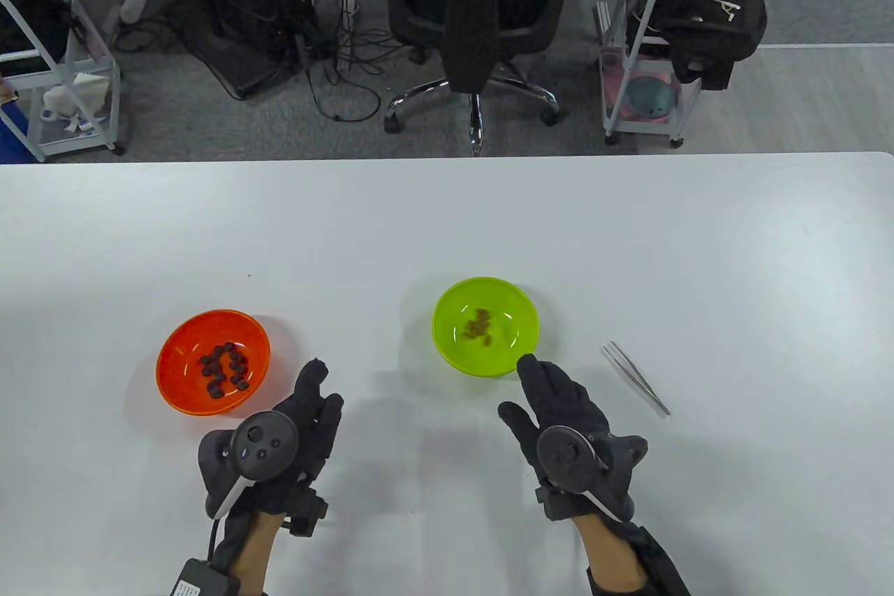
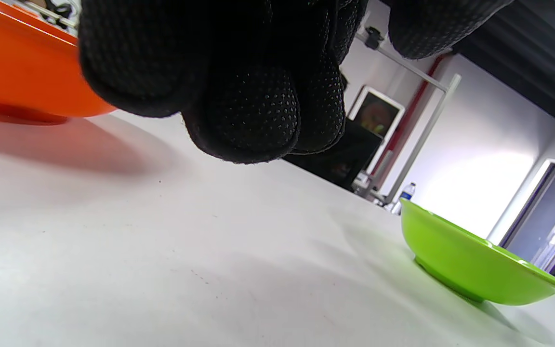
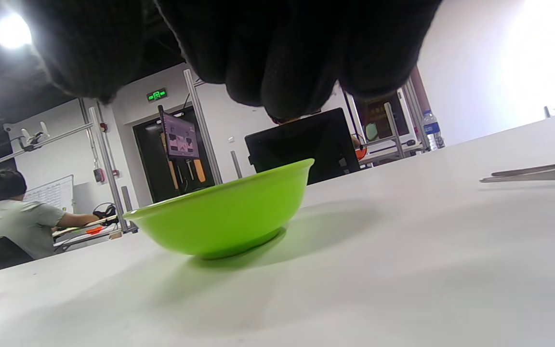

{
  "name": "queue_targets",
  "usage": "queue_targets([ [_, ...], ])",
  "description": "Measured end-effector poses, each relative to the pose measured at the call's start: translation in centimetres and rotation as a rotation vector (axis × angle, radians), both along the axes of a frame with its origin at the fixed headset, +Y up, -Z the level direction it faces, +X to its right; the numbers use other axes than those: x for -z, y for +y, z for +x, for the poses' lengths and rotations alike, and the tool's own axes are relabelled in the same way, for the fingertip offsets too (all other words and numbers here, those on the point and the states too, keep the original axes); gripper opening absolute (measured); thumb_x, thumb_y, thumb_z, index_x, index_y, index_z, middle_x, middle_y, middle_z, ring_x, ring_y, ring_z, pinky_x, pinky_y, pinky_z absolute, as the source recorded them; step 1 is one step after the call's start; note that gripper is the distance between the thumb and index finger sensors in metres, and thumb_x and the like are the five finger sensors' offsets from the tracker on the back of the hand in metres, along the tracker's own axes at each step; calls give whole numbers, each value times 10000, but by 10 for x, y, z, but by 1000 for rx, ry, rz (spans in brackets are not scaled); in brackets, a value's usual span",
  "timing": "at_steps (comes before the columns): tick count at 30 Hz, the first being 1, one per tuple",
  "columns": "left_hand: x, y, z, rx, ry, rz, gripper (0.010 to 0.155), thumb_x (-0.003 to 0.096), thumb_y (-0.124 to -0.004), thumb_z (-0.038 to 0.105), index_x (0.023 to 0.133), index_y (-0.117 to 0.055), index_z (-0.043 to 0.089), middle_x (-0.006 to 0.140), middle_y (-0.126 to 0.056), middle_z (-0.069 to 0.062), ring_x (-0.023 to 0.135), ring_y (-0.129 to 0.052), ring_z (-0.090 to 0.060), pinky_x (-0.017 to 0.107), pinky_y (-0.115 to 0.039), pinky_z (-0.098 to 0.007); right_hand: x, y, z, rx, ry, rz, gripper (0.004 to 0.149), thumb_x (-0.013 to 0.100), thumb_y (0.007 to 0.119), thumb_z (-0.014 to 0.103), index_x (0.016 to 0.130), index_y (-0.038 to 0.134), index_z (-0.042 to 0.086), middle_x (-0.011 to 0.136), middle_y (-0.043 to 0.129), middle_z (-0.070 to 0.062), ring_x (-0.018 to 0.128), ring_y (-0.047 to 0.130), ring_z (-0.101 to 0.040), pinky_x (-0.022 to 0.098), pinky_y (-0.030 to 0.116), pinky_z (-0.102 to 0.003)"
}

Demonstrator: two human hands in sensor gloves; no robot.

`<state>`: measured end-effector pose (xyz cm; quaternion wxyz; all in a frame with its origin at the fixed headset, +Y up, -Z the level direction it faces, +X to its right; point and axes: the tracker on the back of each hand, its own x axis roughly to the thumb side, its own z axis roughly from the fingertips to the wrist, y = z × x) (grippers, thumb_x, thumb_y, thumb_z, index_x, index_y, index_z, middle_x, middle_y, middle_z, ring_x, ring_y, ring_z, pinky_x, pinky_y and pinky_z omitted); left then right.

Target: Pick raisins with tweezers into bowl

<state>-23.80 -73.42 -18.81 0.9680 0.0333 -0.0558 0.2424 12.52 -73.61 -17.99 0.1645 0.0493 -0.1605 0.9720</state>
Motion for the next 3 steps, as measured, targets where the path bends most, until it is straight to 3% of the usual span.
queue_targets([
  [3,-1,0,4,5,-12,1,629,605,-640,526,1113,-578,160,767,-978,-39,466,-1062,-255,347,-910,-372,0,-1,-2,5,9,-1,682,491,773,588,1093,640,297,1058,762,-35,840,914,-226,599,789,-433],
])
